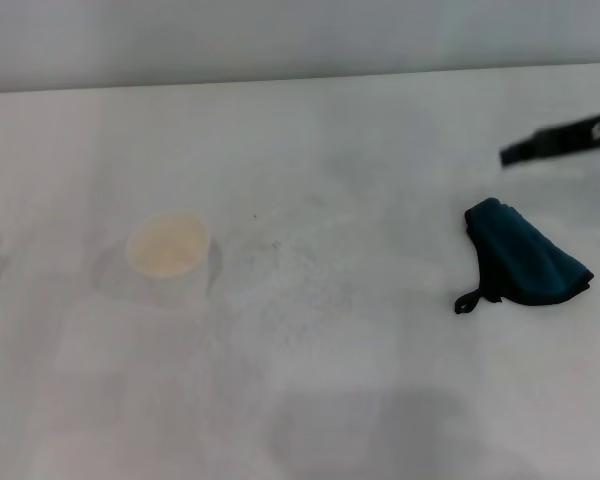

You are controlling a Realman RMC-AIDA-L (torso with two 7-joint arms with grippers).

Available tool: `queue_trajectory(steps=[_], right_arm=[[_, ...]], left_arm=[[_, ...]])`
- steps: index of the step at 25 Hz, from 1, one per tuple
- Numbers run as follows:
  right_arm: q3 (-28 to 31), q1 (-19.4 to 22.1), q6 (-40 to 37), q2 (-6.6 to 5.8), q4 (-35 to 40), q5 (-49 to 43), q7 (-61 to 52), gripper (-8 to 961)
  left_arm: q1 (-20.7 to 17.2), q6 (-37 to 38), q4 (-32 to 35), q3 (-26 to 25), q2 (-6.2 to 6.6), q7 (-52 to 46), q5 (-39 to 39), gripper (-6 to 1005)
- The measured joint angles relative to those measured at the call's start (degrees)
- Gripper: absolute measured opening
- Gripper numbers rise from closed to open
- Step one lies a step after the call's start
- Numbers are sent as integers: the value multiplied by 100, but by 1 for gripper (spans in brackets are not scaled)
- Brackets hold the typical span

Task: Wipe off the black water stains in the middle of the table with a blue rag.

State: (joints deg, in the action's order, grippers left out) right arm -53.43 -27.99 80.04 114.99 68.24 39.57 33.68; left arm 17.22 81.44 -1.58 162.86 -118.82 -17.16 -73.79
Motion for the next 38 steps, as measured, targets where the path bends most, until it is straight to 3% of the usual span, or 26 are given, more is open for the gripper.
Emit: queue_trajectory(steps=[5, 8, 17, 32, 38], right_arm=[[631, 190, -673, -2, -53, 656, 791, 293], [1068, 388, -1094, -3, -268, 1522, 1505, 293], [2867, 585, -1239, -22, -2435, 4705, 5172, 293], [3272, 664, -1234, 24, -5339, 7230, 11377, 294], [3275, 696, -1421, 24, -5641, 7423, 11933, 404]], left_arm=[[0, -4, -11, 0, 3, 2, -27, 880], [12, -10, -19, 0, 7, 2, -73, 880], [18, -77, -90, 0, 7, 2, -167, 879], [144, -232, -161, -9, 9, 125, -377, 880], [175, -234, -158, -44, -1, 249, -404, 880]])
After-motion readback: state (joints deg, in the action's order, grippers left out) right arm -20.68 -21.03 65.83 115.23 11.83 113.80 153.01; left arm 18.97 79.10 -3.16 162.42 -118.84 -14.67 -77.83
